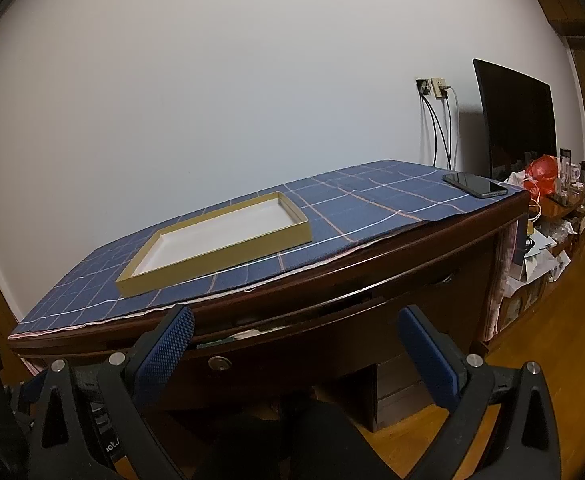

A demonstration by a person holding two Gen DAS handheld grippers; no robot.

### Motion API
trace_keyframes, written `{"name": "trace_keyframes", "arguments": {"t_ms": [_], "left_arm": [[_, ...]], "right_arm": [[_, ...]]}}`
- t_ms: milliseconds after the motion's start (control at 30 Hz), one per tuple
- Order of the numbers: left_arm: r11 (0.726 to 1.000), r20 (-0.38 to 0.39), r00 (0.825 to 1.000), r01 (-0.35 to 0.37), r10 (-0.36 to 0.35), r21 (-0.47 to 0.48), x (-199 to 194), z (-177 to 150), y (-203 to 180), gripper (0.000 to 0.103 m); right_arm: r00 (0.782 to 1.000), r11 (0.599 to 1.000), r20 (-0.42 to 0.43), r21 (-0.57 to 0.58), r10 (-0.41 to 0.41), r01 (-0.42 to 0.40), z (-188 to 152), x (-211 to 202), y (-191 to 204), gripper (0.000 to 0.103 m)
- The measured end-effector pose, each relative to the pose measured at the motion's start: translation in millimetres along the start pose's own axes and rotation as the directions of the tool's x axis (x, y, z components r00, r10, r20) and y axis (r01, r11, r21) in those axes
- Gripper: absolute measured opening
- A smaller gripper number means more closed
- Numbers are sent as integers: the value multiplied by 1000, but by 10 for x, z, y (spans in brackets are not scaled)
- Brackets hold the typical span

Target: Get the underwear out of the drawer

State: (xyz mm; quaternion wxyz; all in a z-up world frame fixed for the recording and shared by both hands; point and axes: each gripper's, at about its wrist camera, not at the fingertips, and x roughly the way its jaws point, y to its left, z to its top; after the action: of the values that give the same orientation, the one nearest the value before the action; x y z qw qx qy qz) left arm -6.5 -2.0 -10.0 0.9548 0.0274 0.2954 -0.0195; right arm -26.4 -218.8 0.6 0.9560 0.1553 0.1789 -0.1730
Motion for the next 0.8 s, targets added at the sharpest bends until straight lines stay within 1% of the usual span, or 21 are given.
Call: {"name": "trace_keyframes", "arguments": {"t_ms": [233,433,567,633,733,800], "left_arm": [[1000,-20,1000,0,0,12,49,-20,-19,103],[1000,-34,999,5,-4,18,99,-30,-39,103],[1000,-67,998,7,-6,10,229,-53,-32,103],[1000,-80,997,11,-11,1,304,-68,-27,103],[1000,-107,994,29,-29,2,442,-90,-59,103],[999,-121,992,40,-38,11,525,-95,-86,103]], "right_arm": [[999,1000,-47,19,-3,4,-36,101,-39,102],[998,999,-66,41,-19,21,-55,172,-131,102],[995,995,-94,85,-40,48,-101,345,-341,102],[995,994,-96,105,-21,31,-134,447,-451,102],[993,994,-113,100,-22,34,-174,623,-570,102],[990,995,-139,104,14,1,-198,803,-640,102]]}}
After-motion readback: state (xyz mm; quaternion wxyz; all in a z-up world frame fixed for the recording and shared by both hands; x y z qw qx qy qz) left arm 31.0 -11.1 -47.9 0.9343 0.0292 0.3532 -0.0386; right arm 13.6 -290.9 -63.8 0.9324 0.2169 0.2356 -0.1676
